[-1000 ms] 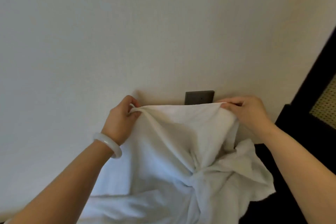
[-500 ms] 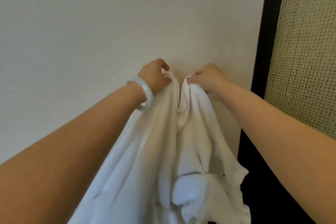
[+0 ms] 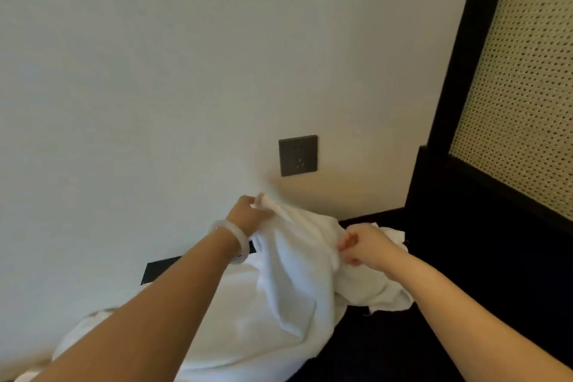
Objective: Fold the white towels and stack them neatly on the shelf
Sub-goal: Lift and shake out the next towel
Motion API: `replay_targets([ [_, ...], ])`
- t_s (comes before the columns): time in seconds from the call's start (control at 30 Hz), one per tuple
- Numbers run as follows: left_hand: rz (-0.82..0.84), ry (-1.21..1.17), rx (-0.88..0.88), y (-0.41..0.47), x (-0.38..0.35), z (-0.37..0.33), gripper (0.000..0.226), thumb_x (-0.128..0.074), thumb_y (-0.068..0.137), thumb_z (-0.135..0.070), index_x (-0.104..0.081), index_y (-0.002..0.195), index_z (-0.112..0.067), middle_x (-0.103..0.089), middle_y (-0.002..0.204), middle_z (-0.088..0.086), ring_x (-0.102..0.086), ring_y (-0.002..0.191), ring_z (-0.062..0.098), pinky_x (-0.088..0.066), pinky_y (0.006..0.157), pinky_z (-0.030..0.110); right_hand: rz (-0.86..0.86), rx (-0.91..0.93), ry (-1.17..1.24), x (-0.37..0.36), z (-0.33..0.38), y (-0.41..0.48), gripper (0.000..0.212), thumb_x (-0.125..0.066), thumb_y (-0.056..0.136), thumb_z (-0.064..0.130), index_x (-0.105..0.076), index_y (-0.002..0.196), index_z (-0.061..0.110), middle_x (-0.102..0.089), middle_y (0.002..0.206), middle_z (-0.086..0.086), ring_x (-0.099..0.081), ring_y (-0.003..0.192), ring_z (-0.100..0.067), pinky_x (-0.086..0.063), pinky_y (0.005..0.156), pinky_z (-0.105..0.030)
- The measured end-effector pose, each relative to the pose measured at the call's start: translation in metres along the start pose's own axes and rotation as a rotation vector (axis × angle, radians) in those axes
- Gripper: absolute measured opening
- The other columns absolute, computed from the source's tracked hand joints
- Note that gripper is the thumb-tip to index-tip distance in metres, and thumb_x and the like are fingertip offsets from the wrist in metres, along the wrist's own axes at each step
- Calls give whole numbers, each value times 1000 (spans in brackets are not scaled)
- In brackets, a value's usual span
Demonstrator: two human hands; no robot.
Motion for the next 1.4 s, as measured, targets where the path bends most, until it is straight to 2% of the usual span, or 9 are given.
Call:
replay_targets([
  [0.1, 67, -306, 162, 0, -3, 58, 83, -82, 76, -19, -37, 142, 1, -59, 126, 25, -62, 110, 37, -49, 99, 52, 93, 28, -257, -45, -55, -1, 9, -65, 85, 24, -62, 85, 33, -66, 94, 9, -63, 90, -10, -53, 82, -27],
  [0.27, 35, -567, 299, -14, -14, 128, 30, -67, 87, 0, -62, 115, 9, -68, 110, 22, -64, 94, 32, -51, 94, 43, 49, 168, -406, -59, -84, -12, 84, -76, 78, 42, -30, 147, 40, -24, 145, 25, -20, 138, 2, -20, 120, -31],
  [0.43, -71, -523, 190, -27, -4, 137, 20, -64, 92, -8, -65, 107, 6, -66, 94, 18, -60, 87, 29, -54, 87, 39, -218, 92, -73, -19, -67, -21, 15, -59, 97, 25, -67, 110, 23, -62, 111, 8, -59, 108, -16, -41, 85, -20],
  [0.63, -239, -73, -455, -74, 24, -5, 34, -61, 94, -26, -51, 70, -5, -41, 59, -4, -37, 58, 10, -30, 55, 25, -570, 267, 190, 66, 51, -55, 16, -56, 98, 21, -67, 86, 19, -65, 77, 3, -59, 71, -5, -43, 62, -24],
  [0.8, 44, 297, -596, -90, -24, -38, 15, -53, 99, -19, -64, 96, -9, -53, 75, -12, -49, 69, 1, -37, 66, 11, 77, 433, 134, -22, 137, -41, 50, -61, 95, 13, -48, 132, 45, -58, 69, 27, -54, 71, 9, -42, 69, -8],
  [0.87, 46, 332, -588, -93, -15, -25, 13, -55, 97, -13, -65, 89, -11, -55, 73, -11, -51, 69, 1, -36, 65, 13, 191, 411, -9, -48, 134, -33, 40, -63, 94, 15, -60, 124, 40, -68, 94, 22, -61, 94, 4, -48, 89, -19],
  [0.97, 35, 356, -569, -100, 0, -12, 13, -61, 93, -15, -62, 80, -15, -57, 66, -4, -48, 62, 8, -36, 59, 20, 179, 407, -40, -59, 132, -26, 12, -69, 89, 15, -71, 98, 23, -67, 72, 21, -60, 72, 5, -45, 68, -18],
  [1.23, 2, 285, -491, -103, 52, -6, 28, -73, 85, -36, -58, 66, -23, -57, 60, -1, -44, 56, 5, -35, 56, 21, -415, 312, 270, 38, 125, -24, 16, -66, 91, 10, -64, 99, 23, -60, 78, 14, -55, 66, 0, -40, 58, -7],
  [1.4, -148, 480, -425, -91, 95, 14, 30, -73, 83, -38, -55, 65, -22, -51, 55, -10, -44, 51, 6, -36, 52, 21, -747, 182, 231, 121, 107, -31, 25, -62, 94, 13, -65, 119, 14, -65, 102, -9, -55, 88, -20, -39, 74, -25],
])
Point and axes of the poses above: each hand's wrist, its own y-axis towards the middle knuckle, its own x-axis out of the back of the hand, z = x × y, the point moved 10 cm from there along y, towards the middle knuckle
